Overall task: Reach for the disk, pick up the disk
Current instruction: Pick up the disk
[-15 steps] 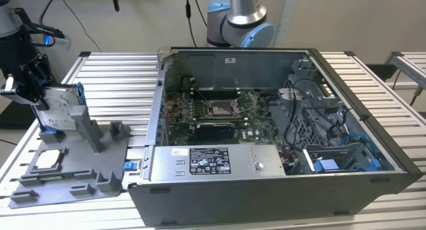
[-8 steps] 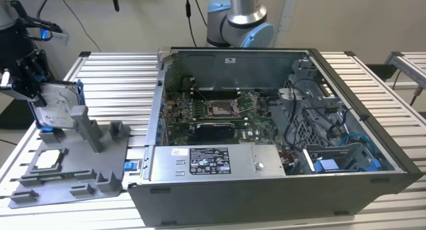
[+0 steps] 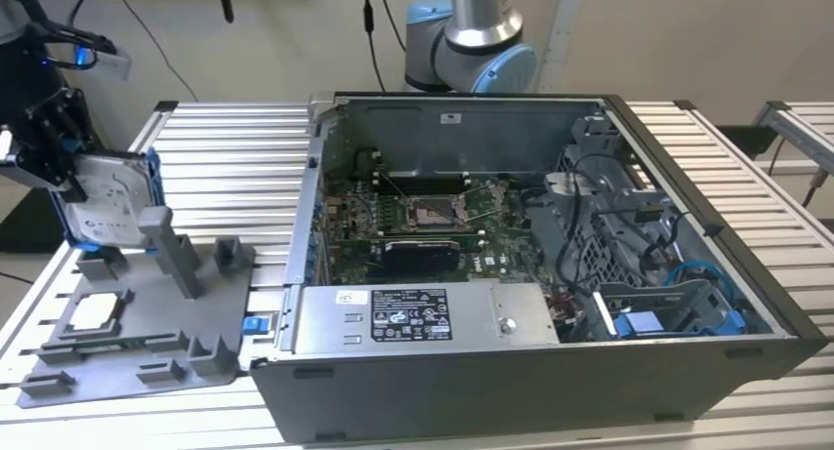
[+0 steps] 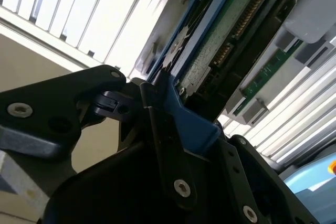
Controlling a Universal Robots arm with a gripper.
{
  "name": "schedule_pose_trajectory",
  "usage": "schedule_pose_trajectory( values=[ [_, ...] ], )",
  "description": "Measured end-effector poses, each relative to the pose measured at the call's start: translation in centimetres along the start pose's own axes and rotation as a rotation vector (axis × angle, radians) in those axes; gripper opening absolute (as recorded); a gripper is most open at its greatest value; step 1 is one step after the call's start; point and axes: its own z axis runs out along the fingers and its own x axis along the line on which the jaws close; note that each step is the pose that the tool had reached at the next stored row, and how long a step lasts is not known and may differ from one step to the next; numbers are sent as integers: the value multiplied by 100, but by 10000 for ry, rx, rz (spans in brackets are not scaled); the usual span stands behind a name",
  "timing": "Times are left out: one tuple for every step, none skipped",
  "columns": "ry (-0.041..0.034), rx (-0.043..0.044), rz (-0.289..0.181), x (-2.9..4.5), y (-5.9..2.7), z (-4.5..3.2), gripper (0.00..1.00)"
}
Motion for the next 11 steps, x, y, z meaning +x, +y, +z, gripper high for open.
schedule_pose_trajectory(
  values=[
    [0, 0, 1, -1, 1, -7, 0],
    [0, 0, 1, -1, 1, -13, 0],
    [0, 0, 1, -1, 1, -19, 0],
    [0, 0, 1, -1, 1, -25, 0],
    [0, -1, 1, -1, 1, -31, 0],
    [0, -1, 0, -1, 1, -36, 0],
    [0, 0, -2, 0, 1, -43, 0],
    [0, 0, -1, 0, 1, -49, 0],
    [0, -1, -1, 0, 1, -56, 0],
    [0, -1, -1, -1, 1, -63, 0],
    [0, -1, -1, -1, 2, -70, 0]
  ],
)
